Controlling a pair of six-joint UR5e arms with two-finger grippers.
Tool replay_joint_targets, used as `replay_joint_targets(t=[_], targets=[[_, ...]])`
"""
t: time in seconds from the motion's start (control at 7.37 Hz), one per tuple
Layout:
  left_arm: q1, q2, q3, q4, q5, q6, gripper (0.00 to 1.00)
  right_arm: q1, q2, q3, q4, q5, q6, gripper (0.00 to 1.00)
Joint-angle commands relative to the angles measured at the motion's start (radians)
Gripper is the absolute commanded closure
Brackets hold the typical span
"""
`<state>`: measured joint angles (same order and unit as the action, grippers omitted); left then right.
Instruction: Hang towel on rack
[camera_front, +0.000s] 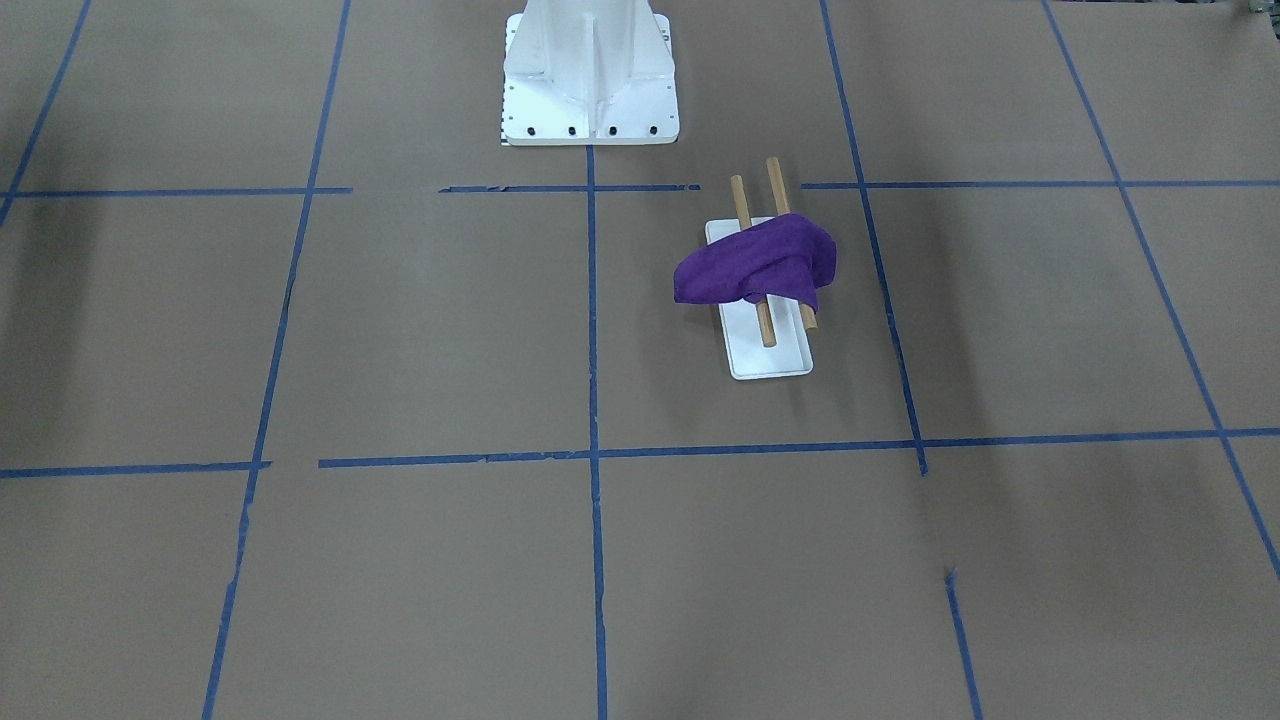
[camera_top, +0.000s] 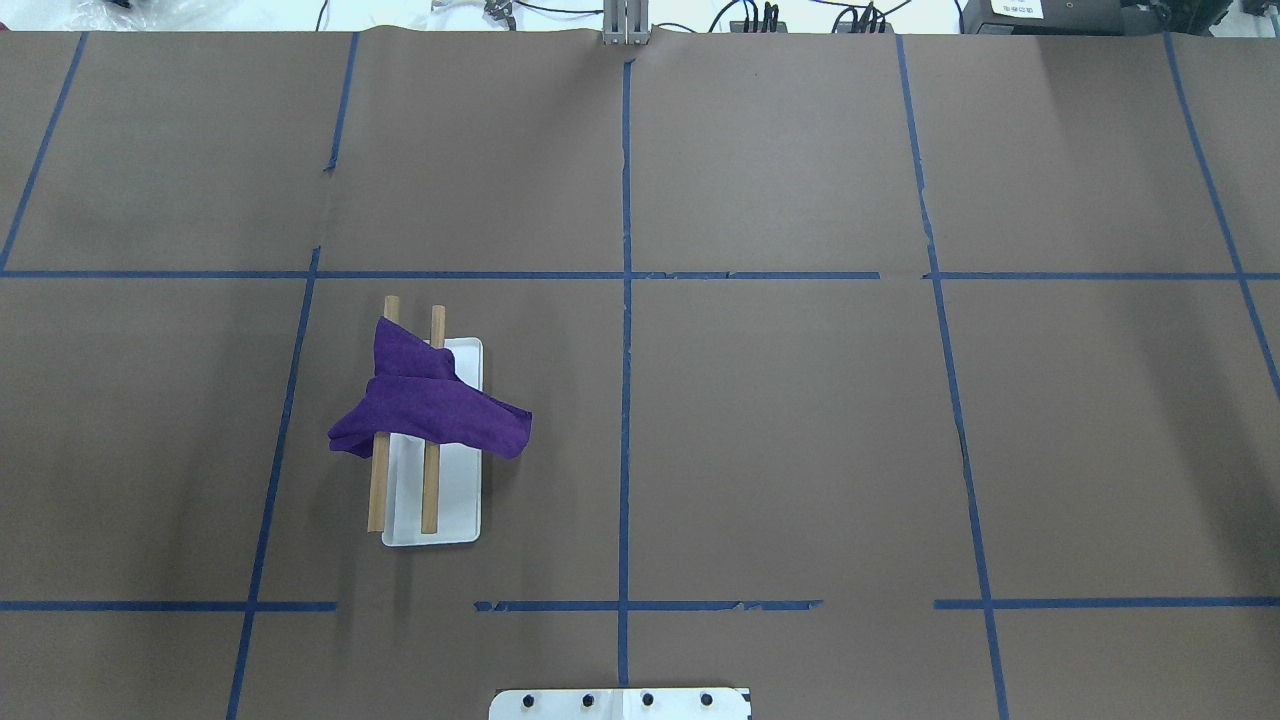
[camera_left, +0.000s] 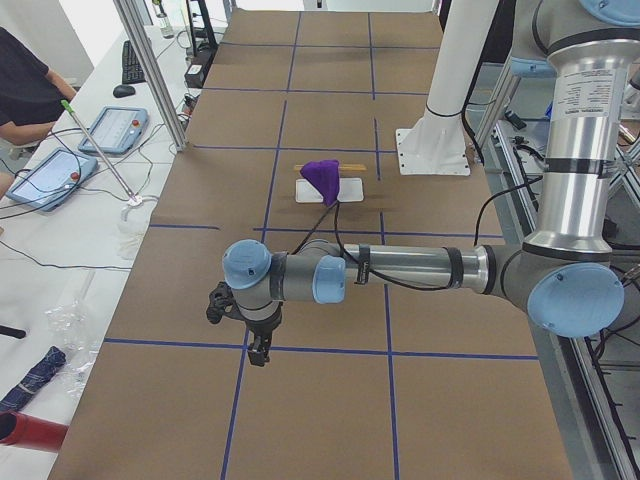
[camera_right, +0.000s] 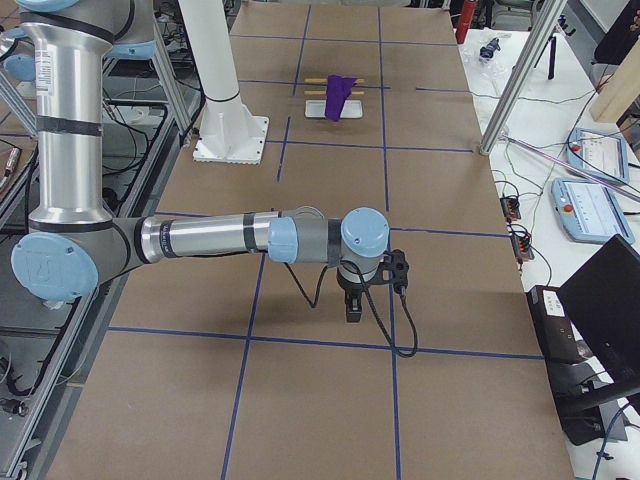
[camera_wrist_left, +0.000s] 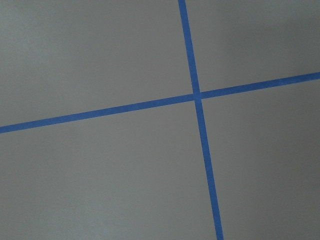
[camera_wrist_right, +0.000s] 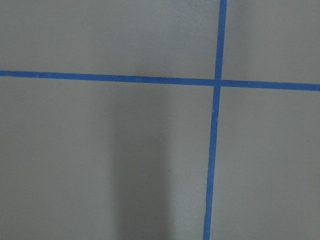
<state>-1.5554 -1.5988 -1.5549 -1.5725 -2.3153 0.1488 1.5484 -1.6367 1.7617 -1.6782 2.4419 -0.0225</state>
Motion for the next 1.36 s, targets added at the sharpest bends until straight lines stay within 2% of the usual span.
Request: replay_joint_targets(t=[0.0, 1.22], targets=[[0.0, -0.001, -0.002, 0.0, -0.003, -0.001, 0.0, 0.001, 0.0, -0.001, 0.0, -0.003, -0.001, 0.0], [0.0, -0.003, -0.004, -0.001, -0.004, -0.001, 0.0, 0.001, -0.014, -0.01, 0.005, -0.006, -0.008, 0.0]])
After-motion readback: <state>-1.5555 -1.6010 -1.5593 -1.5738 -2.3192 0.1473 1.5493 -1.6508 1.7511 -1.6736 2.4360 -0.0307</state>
